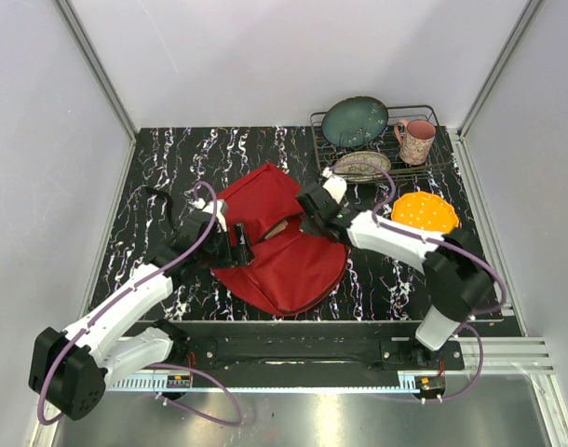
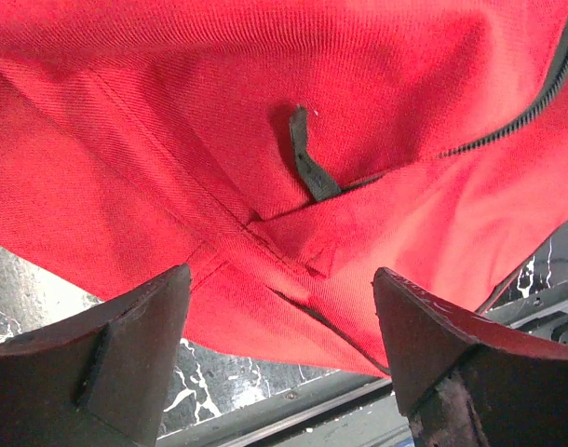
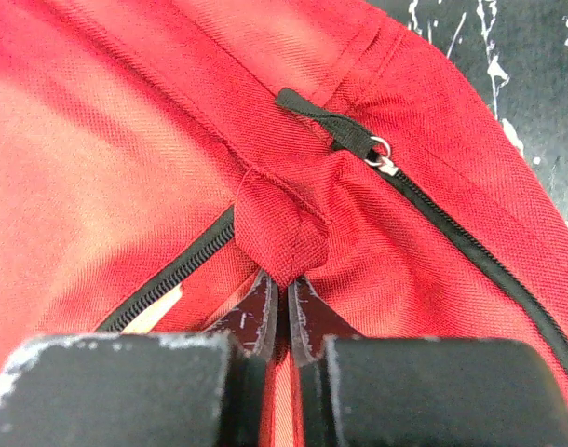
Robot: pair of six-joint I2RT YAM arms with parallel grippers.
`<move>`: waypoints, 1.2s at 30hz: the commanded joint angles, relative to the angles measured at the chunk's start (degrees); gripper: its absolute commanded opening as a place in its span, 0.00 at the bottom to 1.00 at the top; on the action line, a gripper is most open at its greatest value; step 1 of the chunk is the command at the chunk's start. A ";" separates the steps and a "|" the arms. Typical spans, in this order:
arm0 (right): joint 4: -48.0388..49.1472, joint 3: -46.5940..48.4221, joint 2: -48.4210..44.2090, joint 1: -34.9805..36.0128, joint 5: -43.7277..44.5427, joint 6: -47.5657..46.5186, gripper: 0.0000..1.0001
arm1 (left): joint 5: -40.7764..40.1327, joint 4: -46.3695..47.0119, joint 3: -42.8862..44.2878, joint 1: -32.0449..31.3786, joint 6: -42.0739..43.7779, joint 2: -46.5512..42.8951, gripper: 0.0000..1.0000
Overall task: Pack the student bag
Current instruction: Zip the student bag at the center of the board.
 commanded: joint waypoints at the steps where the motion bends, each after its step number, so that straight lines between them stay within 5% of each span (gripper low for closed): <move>1: 18.19 -10.84 -10.55 0.71 -6.01 -0.01 0.07 | -3.04 3.54 -0.49 0.63 -1.72 -0.99 0.84; 5: 30.98 -19.54 -15.58 0.71 -8.84 2.80 0.13 | -3.57 3.19 -0.67 0.89 -2.33 -1.69 0.84; 12: 31.46 -22.03 -24.10 0.36 -7.26 3.43 0.58 | -6.73 2.66 -3.65 1.68 -4.61 -4.58 0.84; 17: 23.01 -15.90 -27.37 0.36 -9.97 -4.04 0.58 | -8.50 3.09 -6.90 3.17 -7.77 -8.01 0.88; 23: 12.38 -2.62 -17.89 0.53 -25.43 -11.87 0.54 | -1.75 8.01 -14.19 7.91 -12.52 -11.79 0.91; 28: 9.47 3.37 -10.50 1.76 -31.77 -13.45 0.52 | 12.83 25.39 -23.14 12.31 -18.14 -12.85 0.91; 36: 7.98 5.13 -7.15 2.90 -34.24 -13.81 0.51 | 14.26 40.96 -27.73 14.68 -23.86 -12.06 0.93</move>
